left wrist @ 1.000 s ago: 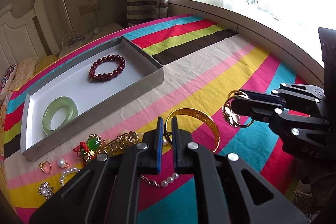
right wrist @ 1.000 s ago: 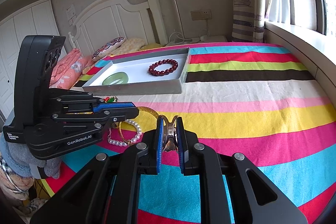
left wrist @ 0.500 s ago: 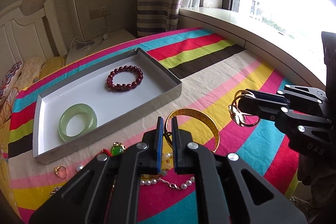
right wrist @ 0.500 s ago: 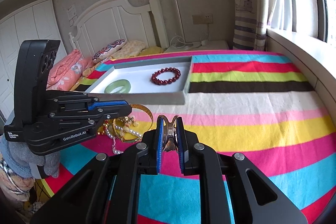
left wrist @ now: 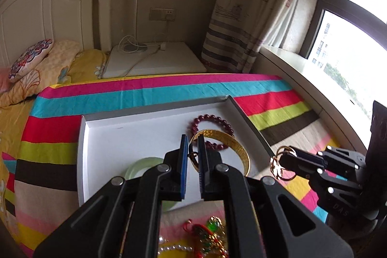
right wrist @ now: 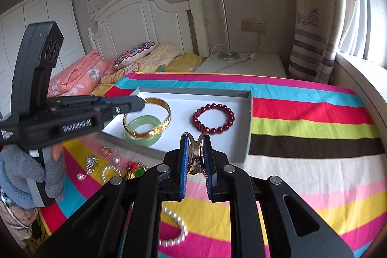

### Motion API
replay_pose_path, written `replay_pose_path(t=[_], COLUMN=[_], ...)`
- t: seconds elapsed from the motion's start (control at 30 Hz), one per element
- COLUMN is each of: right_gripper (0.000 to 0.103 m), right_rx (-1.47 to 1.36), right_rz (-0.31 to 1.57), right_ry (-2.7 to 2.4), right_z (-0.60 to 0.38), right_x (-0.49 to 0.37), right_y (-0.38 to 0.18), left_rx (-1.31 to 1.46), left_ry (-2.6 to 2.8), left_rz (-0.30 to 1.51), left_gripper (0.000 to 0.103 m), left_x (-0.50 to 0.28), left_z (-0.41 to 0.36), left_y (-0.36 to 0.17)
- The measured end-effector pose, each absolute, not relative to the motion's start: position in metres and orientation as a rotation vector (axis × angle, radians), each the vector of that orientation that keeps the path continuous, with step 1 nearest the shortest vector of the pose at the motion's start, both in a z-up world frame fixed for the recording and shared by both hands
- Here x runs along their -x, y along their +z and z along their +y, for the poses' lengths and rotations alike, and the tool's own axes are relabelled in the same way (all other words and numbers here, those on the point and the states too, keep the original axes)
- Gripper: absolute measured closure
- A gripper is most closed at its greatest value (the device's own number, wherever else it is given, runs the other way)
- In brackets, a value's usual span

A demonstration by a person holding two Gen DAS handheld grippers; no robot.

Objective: Organize jewelry
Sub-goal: 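Lower the gold bangle and gold ring into the white box and open both grippers, then grasp the red string bracelet with gold beads with the right gripper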

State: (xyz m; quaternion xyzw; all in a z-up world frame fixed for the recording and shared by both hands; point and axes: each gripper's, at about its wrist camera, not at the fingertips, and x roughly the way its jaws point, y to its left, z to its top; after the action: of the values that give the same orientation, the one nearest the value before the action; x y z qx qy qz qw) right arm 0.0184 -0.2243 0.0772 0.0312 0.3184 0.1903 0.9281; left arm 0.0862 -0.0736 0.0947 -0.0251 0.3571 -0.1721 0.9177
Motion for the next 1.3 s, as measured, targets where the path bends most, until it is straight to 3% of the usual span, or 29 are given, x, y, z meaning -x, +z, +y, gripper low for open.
replay_pose_path(t=[0.57, 0.63, 0.67, 0.7, 0.77, 0.83, 0.9, 1.1, 1.3], right_gripper=[0.089, 0.085, 0.075, 0.061, 0.042, 0.042, 0.042, 0.042, 0.042], right_rx=[-0.252, -0.245, -0.241, -0.244, -0.253, -0.245, -0.234, -0.188, -0.084], right_rz=[0.868, 0.887, 0.893, 0.885, 0.842, 0.817, 0.782, 0.714, 0.735], right_ry=[0.460, 0.417, 0.393, 0.382, 0.366, 0.358, 0.350, 0.365, 0.430], right_z=[-0.194, -0.199, -0.203, -0.209, -0.221, -0.230, -0.238, -0.249, -0.231], right_x=[-0.103, -0.106, -0.107, -0.105, -0.098, -0.091, -0.081, -0.045, -0.017], right_y=[0.031, 0.028, 0.028, 0.030, 0.037, 0.045, 0.054, 0.067, 0.055], left_rx=[0.237, 0.256, 0.267, 0.273, 0.278, 0.278, 0.249, 0.105, 0.085], left_ry=[-0.179, -0.152, -0.144, -0.129, -0.116, -0.122, -0.109, -0.054, -0.094], left_rz=[0.879, 0.887, 0.881, 0.864, 0.850, 0.849, 0.826, 0.751, 0.742], left_gripper=[0.093, 0.071, 0.047, 0.036, 0.036, 0.034, 0.022, 0.006, 0.003], left_x=[-0.179, -0.180, -0.179, -0.176, -0.170, -0.164, -0.153, -0.094, -0.011], left_z=[-0.037, -0.030, -0.025, -0.021, -0.014, -0.010, -0.008, -0.007, 0.013], left_y=[0.038, 0.033, 0.033, 0.034, 0.037, 0.041, 0.048, 0.069, 0.072])
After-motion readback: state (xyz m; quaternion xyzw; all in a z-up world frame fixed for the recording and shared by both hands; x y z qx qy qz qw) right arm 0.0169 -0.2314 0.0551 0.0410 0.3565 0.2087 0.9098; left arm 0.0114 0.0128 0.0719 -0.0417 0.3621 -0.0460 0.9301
